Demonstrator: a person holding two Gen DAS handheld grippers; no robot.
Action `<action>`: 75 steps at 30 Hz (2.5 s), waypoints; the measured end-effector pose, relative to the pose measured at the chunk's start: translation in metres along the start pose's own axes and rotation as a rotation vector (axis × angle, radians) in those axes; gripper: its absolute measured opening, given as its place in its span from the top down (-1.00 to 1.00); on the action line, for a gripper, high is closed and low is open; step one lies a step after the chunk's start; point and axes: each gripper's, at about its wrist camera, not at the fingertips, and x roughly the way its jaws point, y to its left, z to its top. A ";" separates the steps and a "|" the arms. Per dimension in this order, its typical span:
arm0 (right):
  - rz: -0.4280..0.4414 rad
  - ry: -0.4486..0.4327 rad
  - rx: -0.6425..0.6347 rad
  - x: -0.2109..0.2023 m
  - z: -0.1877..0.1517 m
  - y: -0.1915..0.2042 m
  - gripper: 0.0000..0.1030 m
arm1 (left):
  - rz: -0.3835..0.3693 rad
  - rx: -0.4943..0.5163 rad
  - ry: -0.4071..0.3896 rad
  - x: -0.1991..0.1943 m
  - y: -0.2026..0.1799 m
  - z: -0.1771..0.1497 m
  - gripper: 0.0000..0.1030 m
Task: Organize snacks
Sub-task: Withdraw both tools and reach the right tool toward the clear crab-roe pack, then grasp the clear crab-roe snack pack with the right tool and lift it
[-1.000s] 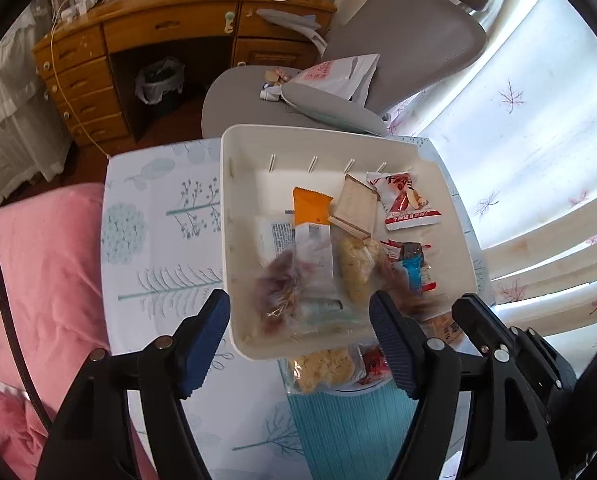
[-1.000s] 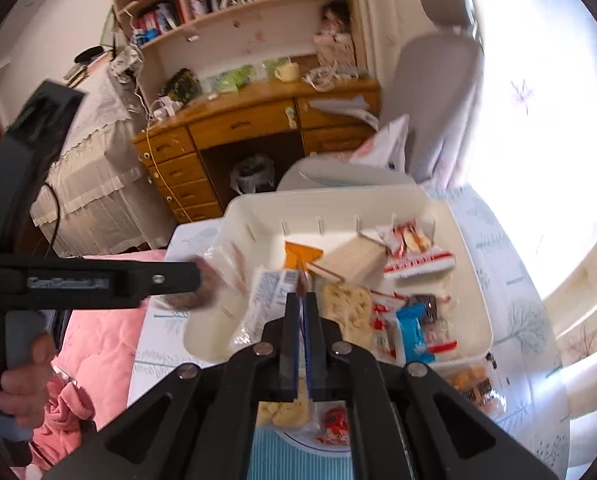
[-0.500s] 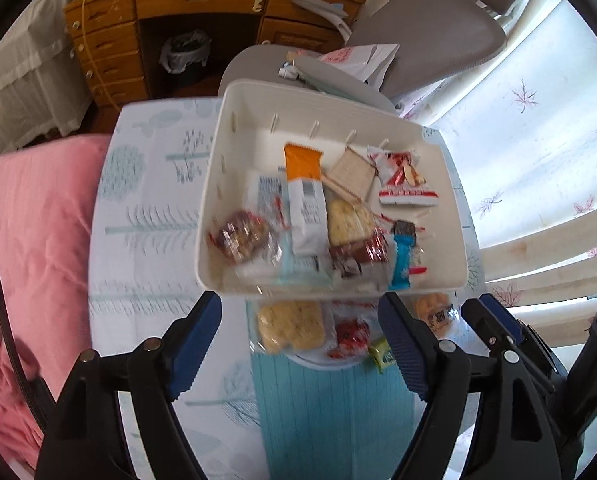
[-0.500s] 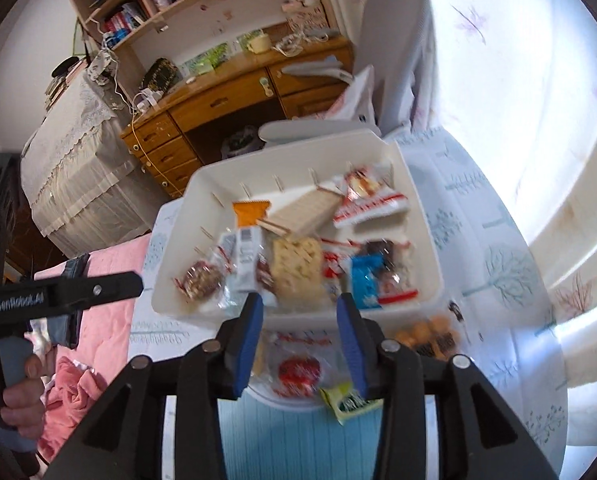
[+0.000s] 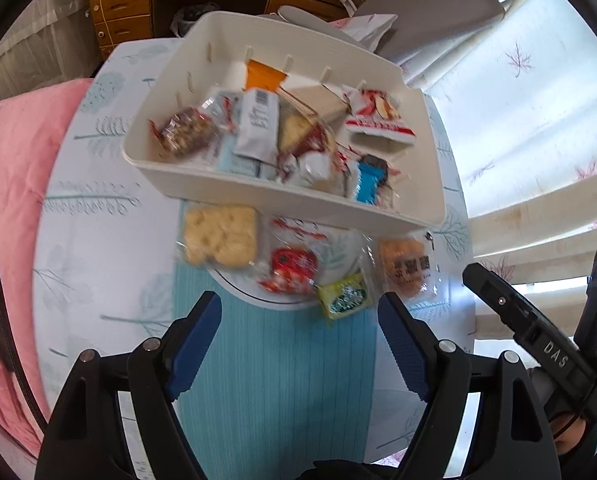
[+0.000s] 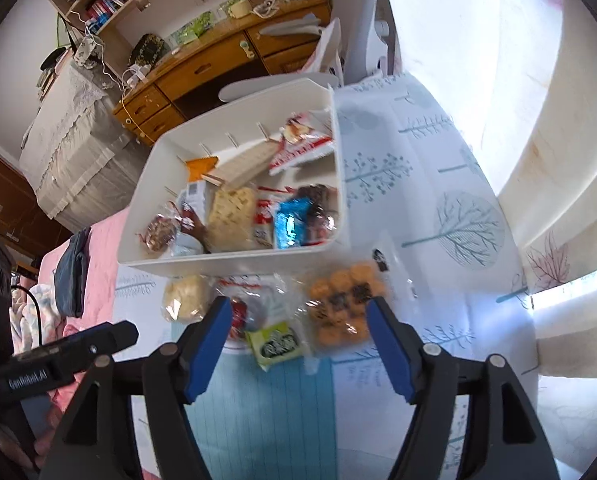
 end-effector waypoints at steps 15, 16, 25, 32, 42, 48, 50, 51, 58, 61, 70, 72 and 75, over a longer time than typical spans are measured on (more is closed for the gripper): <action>0.103 0.223 0.130 0.053 -0.010 -0.057 -0.65 | 0.020 -0.086 0.094 0.078 -0.022 -0.024 -0.54; 0.106 0.231 0.136 0.056 -0.011 -0.059 -0.65 | 0.024 -0.090 0.099 0.082 -0.022 -0.025 -0.54; 0.083 0.271 0.116 0.089 -0.009 -0.070 -0.65 | 0.045 -0.114 0.126 0.115 -0.028 -0.020 -0.54; 0.081 0.234 0.044 0.096 0.001 -0.073 -0.64 | 0.056 -0.108 0.145 0.130 -0.038 -0.015 -0.54; 0.091 0.193 -0.051 0.092 0.016 -0.075 0.55 | 0.090 -0.117 0.164 0.143 -0.039 -0.006 -0.54; 0.044 0.199 -0.119 0.093 0.024 -0.069 1.00 | 0.115 -0.091 0.164 0.147 -0.050 -0.002 -0.54; 0.042 0.206 -0.108 0.091 0.023 -0.071 1.00 | 0.118 -0.093 0.169 0.148 -0.051 -0.001 -0.54; 0.030 0.208 -0.106 0.090 0.022 -0.072 1.00 | 0.121 -0.094 0.171 0.149 -0.053 -0.001 -0.54; -0.005 0.243 -0.039 0.079 0.006 -0.101 1.00 | 0.141 -0.065 0.175 0.148 -0.058 -0.008 -0.54; 0.028 0.251 0.006 0.071 0.001 -0.106 0.99 | 0.142 -0.063 0.178 0.146 -0.061 -0.011 -0.54; 0.228 0.352 0.384 0.072 -0.020 -0.121 0.47 | 0.155 -0.022 0.143 0.135 -0.060 -0.011 -0.54; 0.261 0.355 0.477 0.073 -0.024 -0.120 0.03 | 0.151 -0.001 0.129 0.132 -0.060 -0.012 -0.54; 0.251 0.332 0.525 0.074 -0.026 -0.109 -0.07 | 0.152 0.034 0.103 0.127 -0.061 -0.014 -0.54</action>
